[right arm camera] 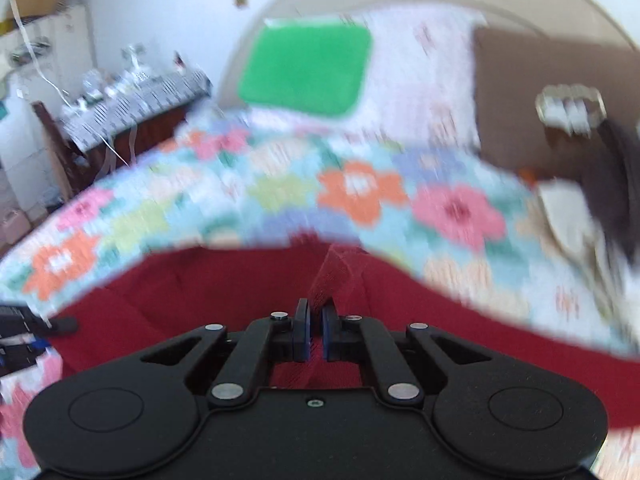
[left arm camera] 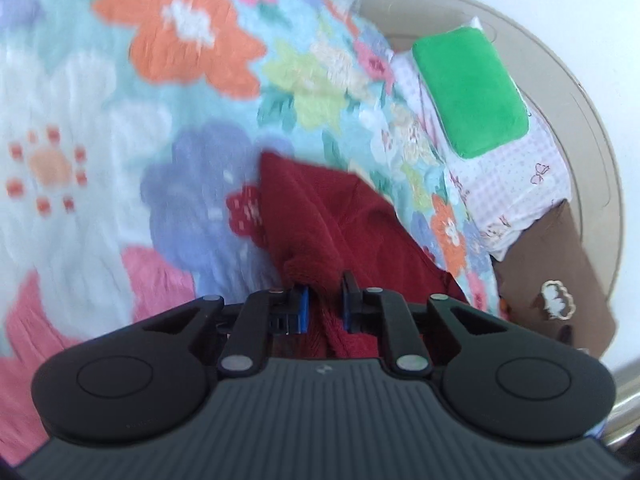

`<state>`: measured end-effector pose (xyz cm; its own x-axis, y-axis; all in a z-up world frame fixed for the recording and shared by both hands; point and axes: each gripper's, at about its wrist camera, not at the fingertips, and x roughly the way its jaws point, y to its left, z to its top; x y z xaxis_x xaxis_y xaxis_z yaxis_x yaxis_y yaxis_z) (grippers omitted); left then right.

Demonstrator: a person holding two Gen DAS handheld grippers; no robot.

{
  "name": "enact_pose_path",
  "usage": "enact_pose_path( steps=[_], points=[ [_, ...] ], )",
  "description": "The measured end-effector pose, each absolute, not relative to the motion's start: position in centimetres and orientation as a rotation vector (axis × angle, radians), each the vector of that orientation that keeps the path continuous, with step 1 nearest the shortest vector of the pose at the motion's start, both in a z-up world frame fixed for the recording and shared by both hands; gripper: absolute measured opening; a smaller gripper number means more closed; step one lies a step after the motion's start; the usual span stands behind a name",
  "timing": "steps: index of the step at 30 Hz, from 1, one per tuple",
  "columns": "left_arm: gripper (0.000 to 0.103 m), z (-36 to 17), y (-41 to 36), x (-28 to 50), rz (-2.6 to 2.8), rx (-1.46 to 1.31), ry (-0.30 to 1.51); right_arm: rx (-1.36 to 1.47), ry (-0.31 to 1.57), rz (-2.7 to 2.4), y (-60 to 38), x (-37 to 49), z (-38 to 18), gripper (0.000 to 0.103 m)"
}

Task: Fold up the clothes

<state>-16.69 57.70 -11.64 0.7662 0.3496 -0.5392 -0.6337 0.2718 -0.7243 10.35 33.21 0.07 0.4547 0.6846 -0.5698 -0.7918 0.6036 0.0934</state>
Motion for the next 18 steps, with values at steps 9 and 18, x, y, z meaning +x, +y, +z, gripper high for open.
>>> enact_pose_path(
  steps=[9, 18],
  points=[
    [0.014, -14.0, 57.5, -19.3, 0.811, -1.320, 0.192, -0.042, 0.588, 0.927, 32.4, 14.6, 0.4, 0.006],
    [0.015, -15.2, 57.9, -18.3, 0.850, -1.299, 0.391, -0.196, 0.764, 0.814, 33.7, 15.4, -6.8, 0.006]
  ],
)
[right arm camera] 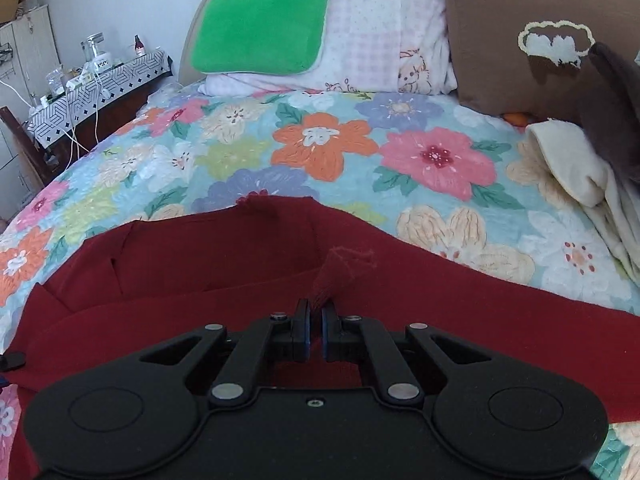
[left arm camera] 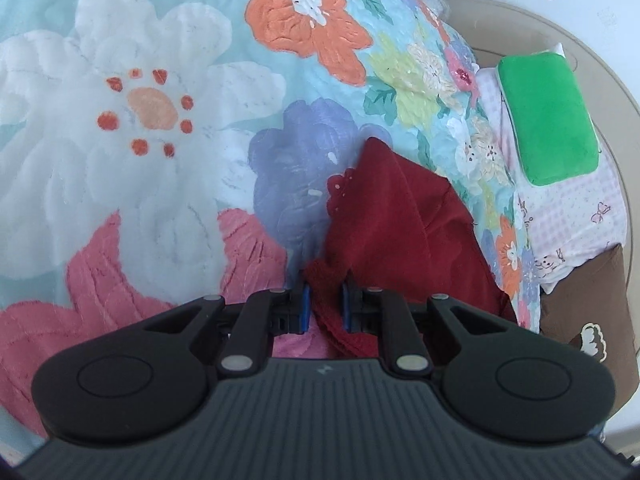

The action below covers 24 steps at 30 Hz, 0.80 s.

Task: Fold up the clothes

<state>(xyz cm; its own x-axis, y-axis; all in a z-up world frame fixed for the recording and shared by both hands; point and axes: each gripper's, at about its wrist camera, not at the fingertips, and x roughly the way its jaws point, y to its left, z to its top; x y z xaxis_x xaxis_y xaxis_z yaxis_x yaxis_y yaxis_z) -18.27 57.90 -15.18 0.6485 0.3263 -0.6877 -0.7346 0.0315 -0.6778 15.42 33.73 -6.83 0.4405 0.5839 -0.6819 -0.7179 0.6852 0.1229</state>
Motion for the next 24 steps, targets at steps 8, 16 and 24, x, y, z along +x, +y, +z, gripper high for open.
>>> enact_pose_path(
  steps=[8, 16, 24],
  points=[
    [0.015, -14.8, 58.1, -18.5, 0.813, -1.325, 0.365, -0.090, 0.548, 1.096, 35.2, 13.0, 3.7, 0.006],
    [0.018, -14.6, 57.7, -17.9, 0.813, -1.311, 0.459, -0.072, 0.656, 0.938, 32.6, 16.4, -2.1, 0.007],
    [0.025, -12.0, 57.3, -16.9, 0.765, -1.105, 0.621, -0.340, 0.763, 0.785, 33.6, 15.3, -7.8, 0.018]
  ],
)
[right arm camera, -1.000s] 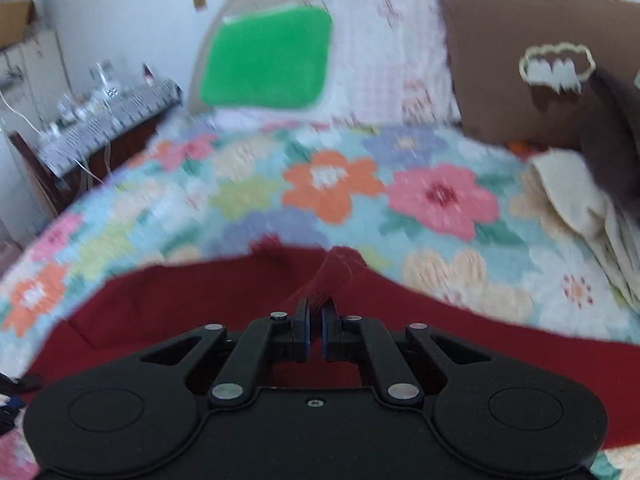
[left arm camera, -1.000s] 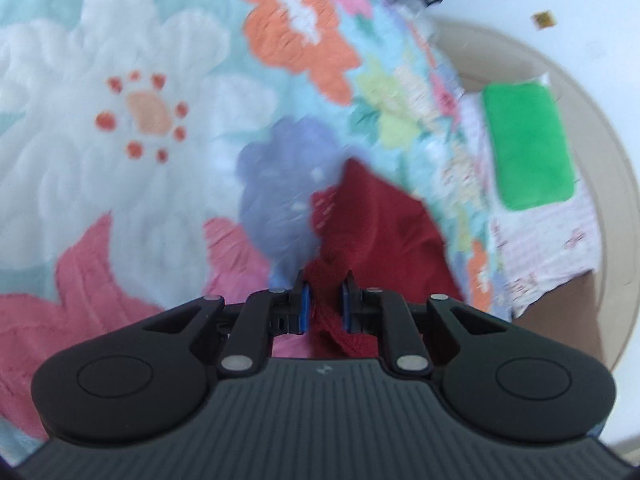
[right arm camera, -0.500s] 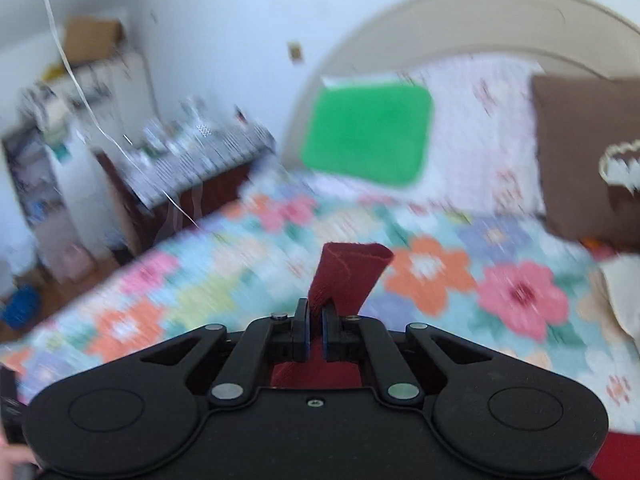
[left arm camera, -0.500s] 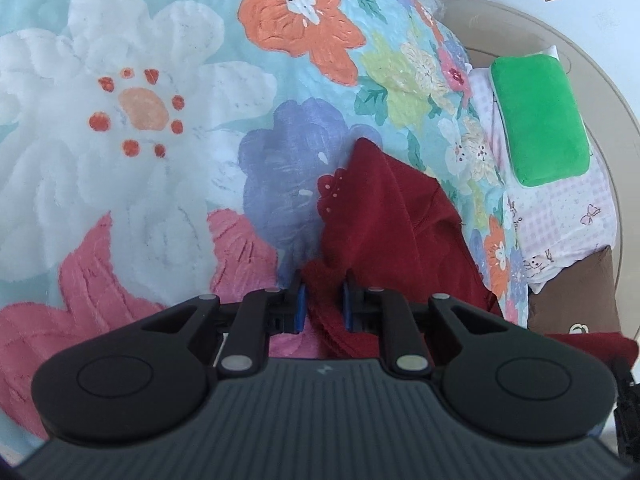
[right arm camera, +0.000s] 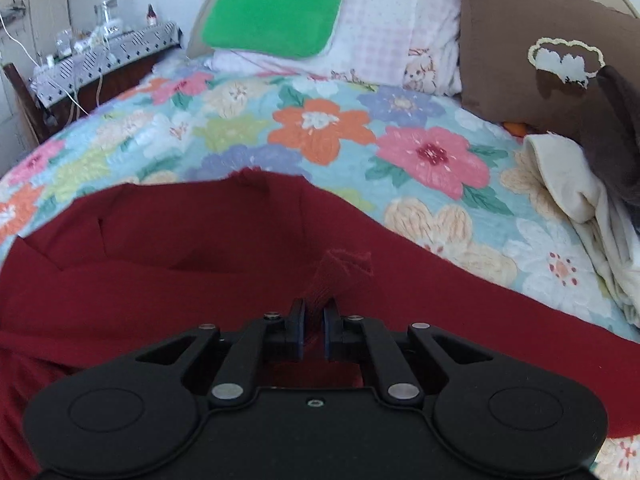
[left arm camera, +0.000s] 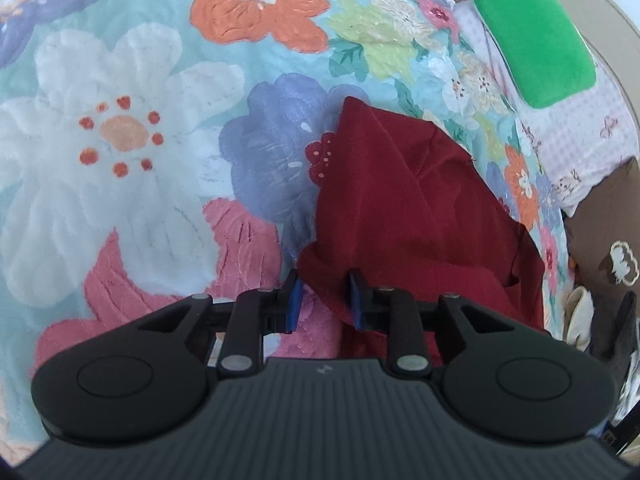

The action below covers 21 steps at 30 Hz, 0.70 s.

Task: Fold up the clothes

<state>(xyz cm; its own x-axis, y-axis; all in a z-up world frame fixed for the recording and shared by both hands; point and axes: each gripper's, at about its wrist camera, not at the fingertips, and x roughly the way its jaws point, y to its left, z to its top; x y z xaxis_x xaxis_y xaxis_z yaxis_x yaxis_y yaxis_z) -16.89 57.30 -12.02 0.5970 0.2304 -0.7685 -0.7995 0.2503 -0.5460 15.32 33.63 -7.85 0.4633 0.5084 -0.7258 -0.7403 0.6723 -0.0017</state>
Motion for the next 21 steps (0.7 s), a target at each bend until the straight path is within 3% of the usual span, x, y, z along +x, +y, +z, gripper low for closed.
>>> enact_pose_path(
  steps=[1, 4, 8, 10, 21],
  points=[
    [0.025, -11.5, 57.1, -17.0, 0.769, -1.075, 0.618, -0.354, 0.765, 0.754, 33.6, 15.3, -8.0, 0.028],
    [0.025, -9.5, 56.3, -17.2, 0.761, -0.958, 0.621, -0.355, 0.728, 0.679, 32.3, 15.4, -7.2, 0.040],
    [0.042, -7.8, 55.4, -17.0, 0.693, -0.855, 0.628, -0.294, 0.683, 0.668, 31.3, 15.4, -5.3, 0.046],
    [0.042, -8.0, 55.3, -16.7, 0.660, -0.874, 0.621, -0.254, 0.695, 0.679, 30.9, 15.7, -4.7, 0.052],
    [0.042, -6.9, 47.8, -10.9, 0.425, -0.635, 0.657, 0.012, 0.919, 0.682, 19.3, 17.0, -5.6, 0.052]
  ],
)
